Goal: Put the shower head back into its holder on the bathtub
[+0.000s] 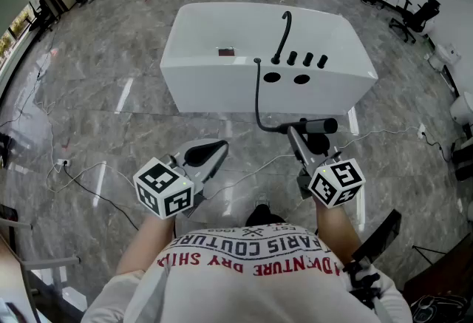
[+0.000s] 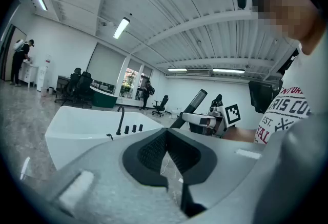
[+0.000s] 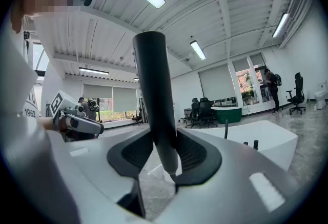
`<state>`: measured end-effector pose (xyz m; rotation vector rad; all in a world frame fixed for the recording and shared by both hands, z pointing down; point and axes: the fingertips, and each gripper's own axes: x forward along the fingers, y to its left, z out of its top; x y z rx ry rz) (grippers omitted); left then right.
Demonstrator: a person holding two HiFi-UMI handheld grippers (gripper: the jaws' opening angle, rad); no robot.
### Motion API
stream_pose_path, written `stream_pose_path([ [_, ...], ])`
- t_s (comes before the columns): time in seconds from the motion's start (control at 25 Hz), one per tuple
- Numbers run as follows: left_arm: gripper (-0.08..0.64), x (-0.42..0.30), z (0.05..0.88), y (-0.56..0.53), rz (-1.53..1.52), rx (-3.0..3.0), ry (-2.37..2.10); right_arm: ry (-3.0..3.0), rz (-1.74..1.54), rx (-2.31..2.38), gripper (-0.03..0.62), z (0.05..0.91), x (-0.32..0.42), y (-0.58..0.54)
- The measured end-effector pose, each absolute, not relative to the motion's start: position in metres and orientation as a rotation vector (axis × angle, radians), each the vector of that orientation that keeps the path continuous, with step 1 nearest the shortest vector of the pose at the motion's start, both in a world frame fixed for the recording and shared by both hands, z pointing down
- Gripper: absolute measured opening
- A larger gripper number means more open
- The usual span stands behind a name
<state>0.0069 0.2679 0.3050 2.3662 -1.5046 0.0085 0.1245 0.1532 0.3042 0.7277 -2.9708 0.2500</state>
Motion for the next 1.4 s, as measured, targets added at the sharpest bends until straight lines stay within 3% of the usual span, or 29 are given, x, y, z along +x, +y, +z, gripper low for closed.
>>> stream_pose_path([
  [1.04,0.003,0.012,0.304,0.273,-0.001,2.394,-1.485,-3.001,0.272,0.716,0.143,0.293,0.130,0.160],
  [1.4,0.003,0.002,0.327,0.223,0.021,2.358,-1.435,-3.016,0.338,0.762,0.141,0.293,0.131,0.100],
])
